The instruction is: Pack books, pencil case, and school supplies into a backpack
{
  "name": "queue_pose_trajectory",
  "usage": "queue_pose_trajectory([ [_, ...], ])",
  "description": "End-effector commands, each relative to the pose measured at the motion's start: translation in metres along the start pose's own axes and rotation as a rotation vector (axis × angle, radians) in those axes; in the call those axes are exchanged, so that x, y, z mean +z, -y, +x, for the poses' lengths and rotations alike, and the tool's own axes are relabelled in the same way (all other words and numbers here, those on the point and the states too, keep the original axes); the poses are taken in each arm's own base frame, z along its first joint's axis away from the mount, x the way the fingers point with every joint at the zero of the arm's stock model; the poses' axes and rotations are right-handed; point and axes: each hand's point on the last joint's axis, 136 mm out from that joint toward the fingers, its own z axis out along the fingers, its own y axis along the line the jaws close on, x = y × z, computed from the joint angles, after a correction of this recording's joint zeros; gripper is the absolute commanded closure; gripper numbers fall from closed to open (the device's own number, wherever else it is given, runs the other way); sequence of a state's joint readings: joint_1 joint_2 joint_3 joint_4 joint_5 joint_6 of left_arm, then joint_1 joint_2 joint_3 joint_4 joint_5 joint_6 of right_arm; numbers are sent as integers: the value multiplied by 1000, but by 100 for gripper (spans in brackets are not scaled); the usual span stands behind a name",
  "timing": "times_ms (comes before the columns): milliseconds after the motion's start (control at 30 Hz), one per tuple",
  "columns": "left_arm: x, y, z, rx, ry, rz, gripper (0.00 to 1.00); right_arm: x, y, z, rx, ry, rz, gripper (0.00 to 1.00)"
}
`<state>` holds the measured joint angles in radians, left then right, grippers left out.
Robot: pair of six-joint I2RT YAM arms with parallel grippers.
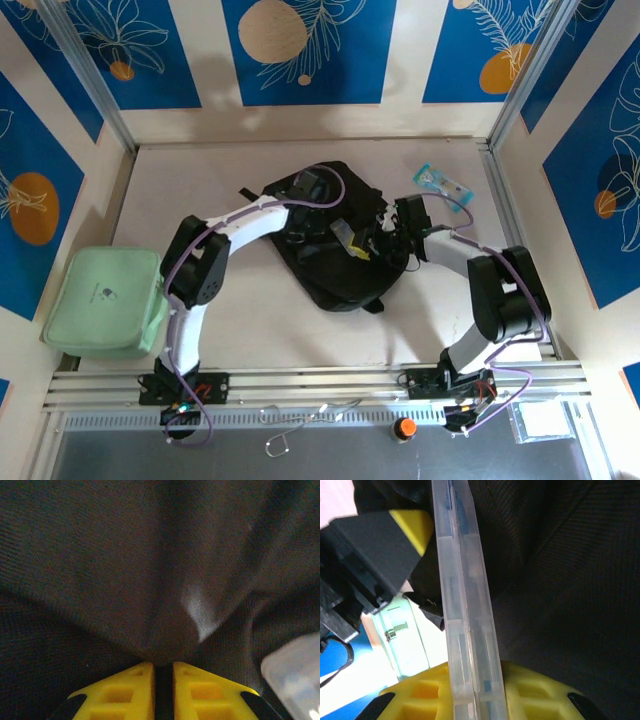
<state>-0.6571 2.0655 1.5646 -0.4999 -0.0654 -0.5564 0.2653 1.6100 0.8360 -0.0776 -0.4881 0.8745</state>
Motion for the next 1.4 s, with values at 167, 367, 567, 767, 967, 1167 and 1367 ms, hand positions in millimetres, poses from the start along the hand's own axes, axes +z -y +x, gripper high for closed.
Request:
queue_pose_trajectory([
  [167,-7,20,66,-27,-172,145,79,-22,14,6,73,-28,158,94],
  [367,4,3,65,-48,-175,35,76,-38,18,26,180,-58,226,93],
  [567,3,1,61,-53,-155,20,74,-23,62,24,254,-61,352,95],
  [767,0,-1,61,-39,-151,13,72,-8,61,10,240,-34,387,97],
  [967,-14,9,46,3,-117,50,67,-15,45,5,156,0,378,97],
  [1167,-38,27,24,79,-76,87,61,-14,43,22,143,-61,330,97],
  [1367,-15,28,32,178,-148,4,60,-10,51,29,168,-79,328,97],
])
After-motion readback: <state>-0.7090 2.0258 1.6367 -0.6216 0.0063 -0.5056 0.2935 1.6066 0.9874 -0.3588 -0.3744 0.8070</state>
